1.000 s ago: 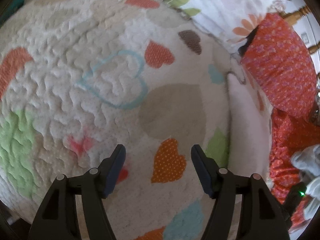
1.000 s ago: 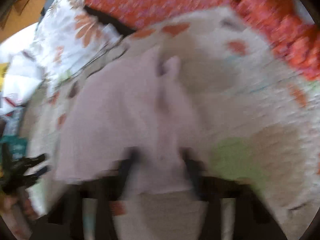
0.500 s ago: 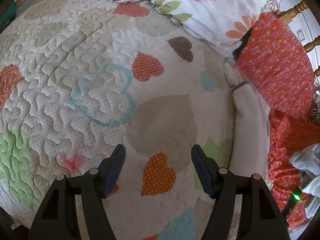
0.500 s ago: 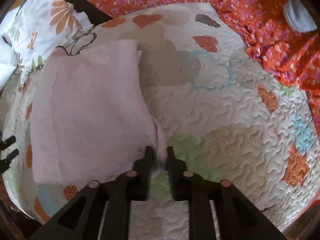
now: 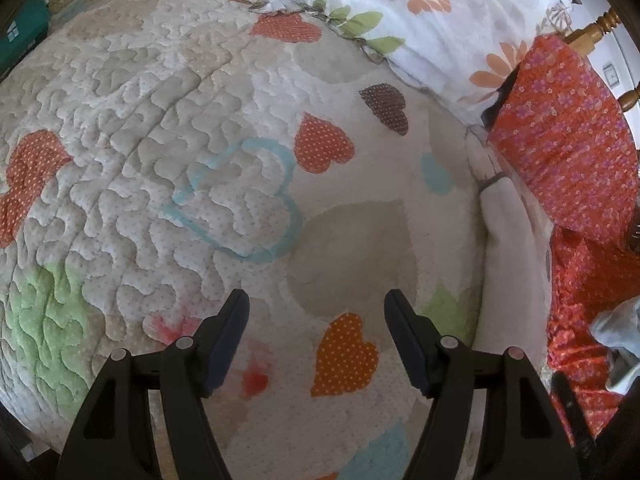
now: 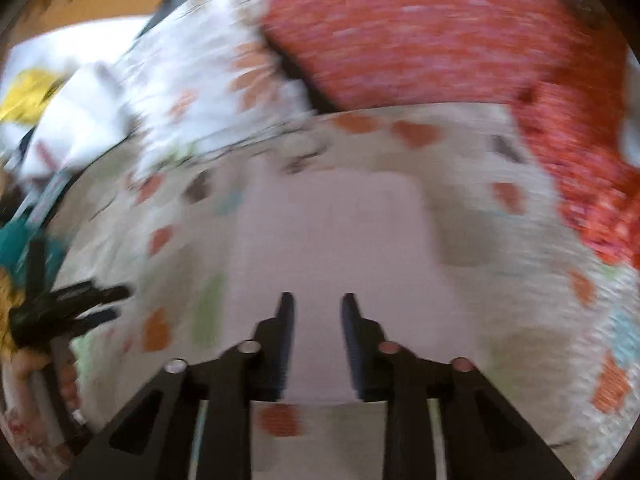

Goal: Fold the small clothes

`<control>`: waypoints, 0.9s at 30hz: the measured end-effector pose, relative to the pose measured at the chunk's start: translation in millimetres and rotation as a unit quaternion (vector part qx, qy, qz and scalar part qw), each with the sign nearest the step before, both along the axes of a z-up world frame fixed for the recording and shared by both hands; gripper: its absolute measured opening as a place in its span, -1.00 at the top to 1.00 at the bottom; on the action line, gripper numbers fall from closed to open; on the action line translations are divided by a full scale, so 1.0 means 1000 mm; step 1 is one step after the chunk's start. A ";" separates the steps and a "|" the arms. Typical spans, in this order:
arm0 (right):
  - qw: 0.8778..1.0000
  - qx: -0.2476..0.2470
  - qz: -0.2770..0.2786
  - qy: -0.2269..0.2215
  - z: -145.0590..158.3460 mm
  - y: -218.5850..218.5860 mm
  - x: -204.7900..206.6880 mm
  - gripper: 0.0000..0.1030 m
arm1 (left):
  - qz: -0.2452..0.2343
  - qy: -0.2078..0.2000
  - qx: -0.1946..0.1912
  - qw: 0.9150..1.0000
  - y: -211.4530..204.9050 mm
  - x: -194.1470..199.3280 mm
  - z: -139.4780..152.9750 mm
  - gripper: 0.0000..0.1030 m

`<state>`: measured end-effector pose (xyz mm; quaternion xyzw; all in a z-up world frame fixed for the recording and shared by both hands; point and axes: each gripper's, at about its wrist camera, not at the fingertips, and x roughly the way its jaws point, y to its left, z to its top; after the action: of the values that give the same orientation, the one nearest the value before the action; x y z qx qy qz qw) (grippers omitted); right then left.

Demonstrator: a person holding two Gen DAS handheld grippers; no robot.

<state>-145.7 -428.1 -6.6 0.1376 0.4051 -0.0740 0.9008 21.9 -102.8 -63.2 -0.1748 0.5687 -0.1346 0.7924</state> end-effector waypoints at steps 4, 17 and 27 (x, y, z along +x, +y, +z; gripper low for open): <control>0.998 0.018 0.033 0.047 -0.035 0.033 0.021 0.56 | 0.003 0.004 -0.002 1.000 0.004 0.000 -0.001 -0.34; 0.997 0.069 -0.011 0.022 -0.013 -0.014 0.021 0.45 | -0.002 -0.033 0.015 0.999 0.009 -0.005 0.018 -0.43; 0.993 0.045 -0.071 0.085 -0.063 -0.054 0.101 0.43 | 0.000 -0.047 0.036 0.998 0.011 -0.007 0.020 -0.44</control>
<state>-45.2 -481.9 -69.3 0.1996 0.4722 -0.1307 0.8486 15.0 -91.8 -43.2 -0.1398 0.5356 -0.1227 0.8237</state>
